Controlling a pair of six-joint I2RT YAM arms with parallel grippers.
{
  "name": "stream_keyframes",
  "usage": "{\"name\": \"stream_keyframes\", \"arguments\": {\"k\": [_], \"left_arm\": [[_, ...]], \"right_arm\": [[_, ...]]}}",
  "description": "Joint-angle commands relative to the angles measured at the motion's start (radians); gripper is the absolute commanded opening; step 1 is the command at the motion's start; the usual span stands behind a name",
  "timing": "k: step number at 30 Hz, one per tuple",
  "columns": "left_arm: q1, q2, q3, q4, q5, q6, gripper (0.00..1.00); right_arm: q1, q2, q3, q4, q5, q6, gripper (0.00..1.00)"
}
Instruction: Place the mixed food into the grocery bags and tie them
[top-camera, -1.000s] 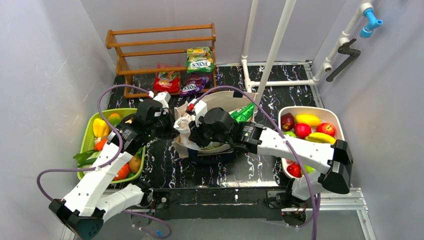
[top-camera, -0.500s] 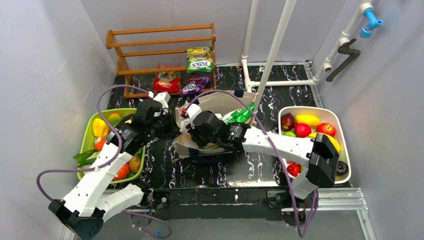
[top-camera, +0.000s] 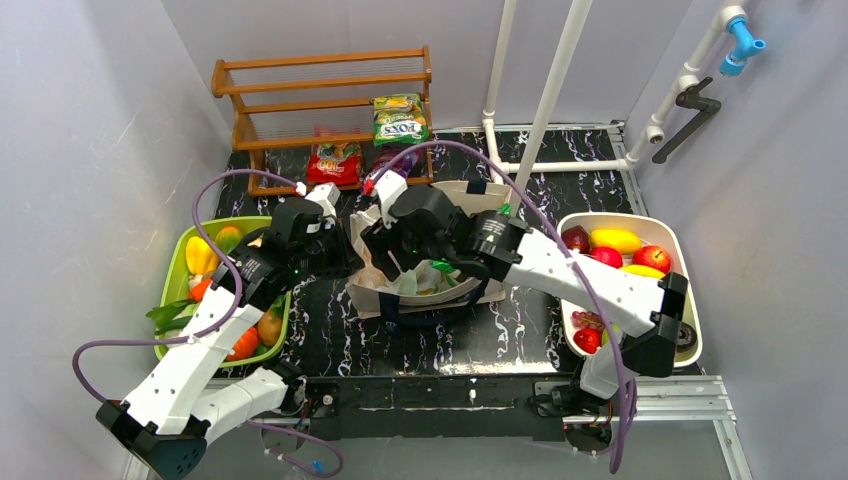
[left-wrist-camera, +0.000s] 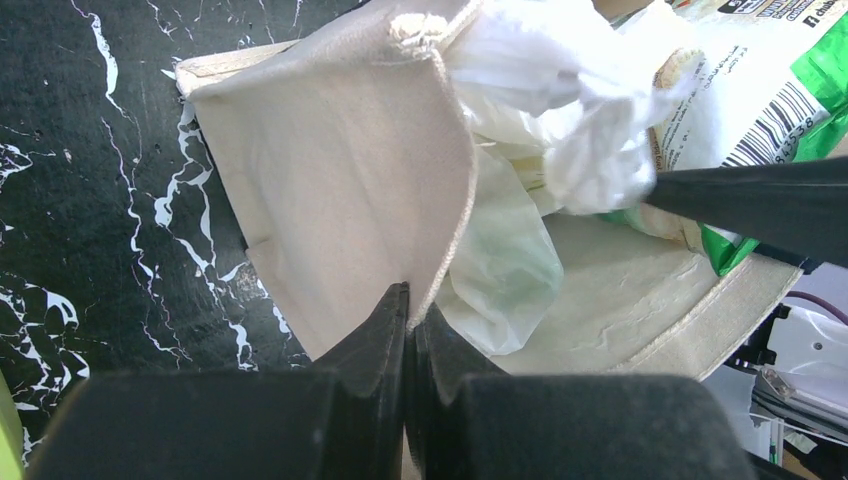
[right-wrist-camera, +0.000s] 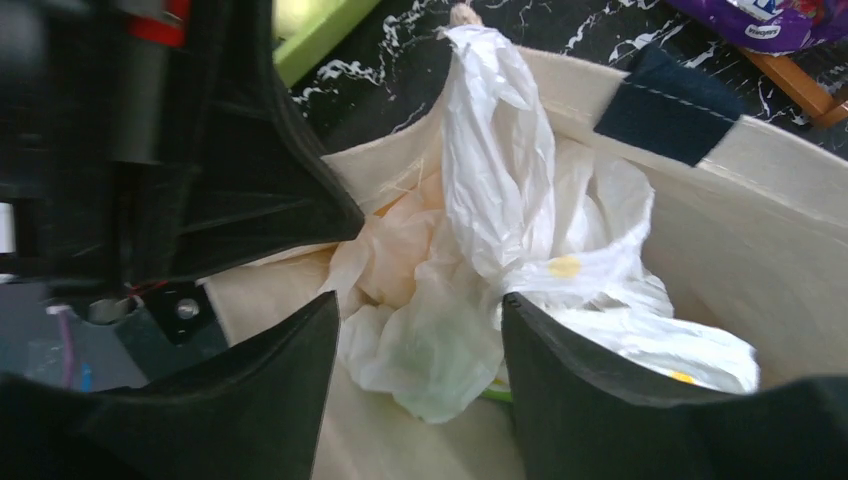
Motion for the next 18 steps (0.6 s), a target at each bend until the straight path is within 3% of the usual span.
{"name": "stream_keyframes", "arguments": {"k": [1, 10, 15, 16, 18], "left_arm": [[0.003, -0.028, 0.040, -0.010, 0.028, -0.007, 0.00], [0.003, -0.020, 0.051, -0.011, 0.025, -0.005, 0.00], [0.003, -0.008, 0.072, -0.020, 0.016, -0.004, 0.00], [0.003, -0.005, 0.077, -0.025, 0.011, -0.004, 0.03], [0.003, -0.001, 0.091, -0.034, 0.001, -0.002, 0.18]], "right_arm": [[0.003, -0.067, 0.105, -0.085, -0.036, 0.021, 0.74], [0.003, -0.140, 0.198, -0.153, -0.003, -0.004, 0.81], [0.002, -0.236, 0.135, -0.128, 0.076, -0.020, 0.83], [0.002, -0.262, 0.101, -0.109, 0.095, -0.024, 0.84], [0.003, -0.314, 0.026, -0.068, 0.142, -0.027, 0.84]]}}
